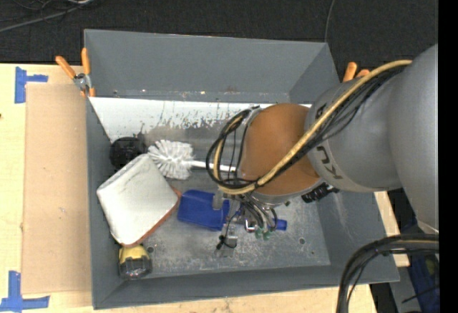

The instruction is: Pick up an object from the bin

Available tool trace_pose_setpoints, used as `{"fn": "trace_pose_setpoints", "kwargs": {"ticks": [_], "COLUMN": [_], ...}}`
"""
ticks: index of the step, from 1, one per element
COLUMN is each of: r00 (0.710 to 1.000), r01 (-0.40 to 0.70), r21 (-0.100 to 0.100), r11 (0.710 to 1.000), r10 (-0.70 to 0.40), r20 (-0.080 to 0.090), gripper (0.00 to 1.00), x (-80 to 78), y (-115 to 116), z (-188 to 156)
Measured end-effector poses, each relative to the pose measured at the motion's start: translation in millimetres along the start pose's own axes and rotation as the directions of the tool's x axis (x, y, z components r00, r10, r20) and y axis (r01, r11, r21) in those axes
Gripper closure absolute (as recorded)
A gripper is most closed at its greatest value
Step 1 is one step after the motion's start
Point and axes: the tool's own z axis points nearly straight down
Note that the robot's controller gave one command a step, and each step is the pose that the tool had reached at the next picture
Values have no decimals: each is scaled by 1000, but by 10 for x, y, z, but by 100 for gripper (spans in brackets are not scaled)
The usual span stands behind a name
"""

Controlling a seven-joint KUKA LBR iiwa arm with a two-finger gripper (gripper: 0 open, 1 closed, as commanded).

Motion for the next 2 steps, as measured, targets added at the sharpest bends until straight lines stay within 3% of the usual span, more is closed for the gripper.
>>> {"fn": "trace_pose_setpoints", "kwargs": {"ticks": [1,2], "r00": [994,987], "r01": [111,-161], "r21": [-2,1], "r11": [994,987], "r10": [-111,161], "r20": [20,-7], "gripper": [0,100], "x": [-389,39], "y": [-106,143], "z": [445,441]}}
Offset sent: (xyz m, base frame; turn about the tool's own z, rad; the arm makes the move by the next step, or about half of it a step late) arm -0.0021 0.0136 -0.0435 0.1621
